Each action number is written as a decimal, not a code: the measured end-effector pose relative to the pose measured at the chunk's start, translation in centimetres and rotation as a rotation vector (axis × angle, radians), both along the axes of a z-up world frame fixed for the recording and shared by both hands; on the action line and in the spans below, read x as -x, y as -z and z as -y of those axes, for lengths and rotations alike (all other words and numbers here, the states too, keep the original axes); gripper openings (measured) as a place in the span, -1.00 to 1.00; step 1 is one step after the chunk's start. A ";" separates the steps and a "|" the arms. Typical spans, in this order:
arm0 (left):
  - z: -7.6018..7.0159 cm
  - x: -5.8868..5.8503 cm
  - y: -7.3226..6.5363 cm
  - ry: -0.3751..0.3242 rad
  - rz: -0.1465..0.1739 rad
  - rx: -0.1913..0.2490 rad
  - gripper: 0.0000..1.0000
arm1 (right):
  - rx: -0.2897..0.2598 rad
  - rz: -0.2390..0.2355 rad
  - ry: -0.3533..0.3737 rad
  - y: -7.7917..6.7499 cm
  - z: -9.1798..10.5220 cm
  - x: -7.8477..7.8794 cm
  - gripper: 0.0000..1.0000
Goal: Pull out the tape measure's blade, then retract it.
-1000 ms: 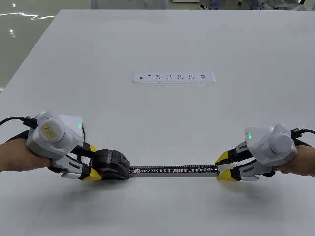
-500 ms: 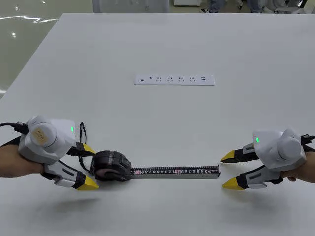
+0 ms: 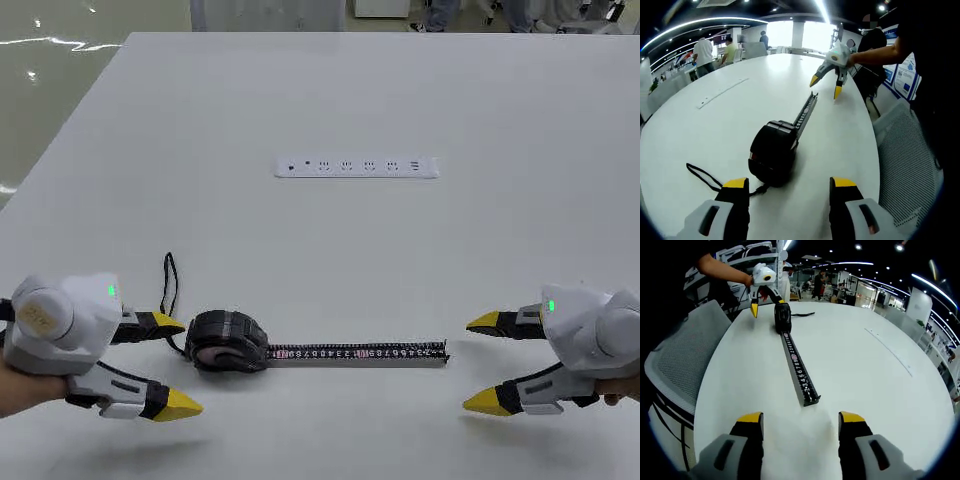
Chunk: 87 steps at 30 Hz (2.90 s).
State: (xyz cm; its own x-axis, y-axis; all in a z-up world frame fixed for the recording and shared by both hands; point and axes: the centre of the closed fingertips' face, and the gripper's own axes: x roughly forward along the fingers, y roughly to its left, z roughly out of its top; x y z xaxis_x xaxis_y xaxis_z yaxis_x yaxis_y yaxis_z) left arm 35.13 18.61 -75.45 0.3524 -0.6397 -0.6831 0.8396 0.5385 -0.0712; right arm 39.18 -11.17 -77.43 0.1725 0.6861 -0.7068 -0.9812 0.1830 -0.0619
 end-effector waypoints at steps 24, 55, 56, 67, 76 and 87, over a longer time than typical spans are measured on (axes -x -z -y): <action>0.3 3.8 -1.5 -0.355 0.148 0.148 0.62 | -0.131 0.045 0.237 -1.9 -0.3 3.4 0.73; 2.5 5.6 -2.9 -0.537 0.229 0.194 1.00 | -0.320 0.033 0.482 -3.3 -4.1 6.7 1.00; 2.5 5.6 -2.9 -0.541 0.232 0.197 1.00 | -0.321 0.037 0.482 -3.3 -4.2 6.8 1.00; 2.7 5.9 -2.7 -0.597 0.242 0.201 1.00 | -0.334 0.039 0.493 -3.4 -4.8 7.2 1.00; 2.9 6.2 -2.6 -0.603 0.238 0.208 1.00 | -0.336 0.041 0.492 -3.4 -5.0 7.1 1.00; 3.3 5.7 -3.0 -0.616 0.249 0.207 1.00 | -0.351 0.036 0.501 -3.2 -5.0 7.3 1.00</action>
State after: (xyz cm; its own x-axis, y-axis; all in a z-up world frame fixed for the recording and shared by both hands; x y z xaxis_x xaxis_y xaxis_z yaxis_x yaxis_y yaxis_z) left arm 29.44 15.33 -72.45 0.8233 -0.3815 -0.4204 0.3902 0.9181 -0.0690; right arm 31.91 -6.18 -74.26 0.5537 0.7063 -0.4411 -0.7692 0.6368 0.0540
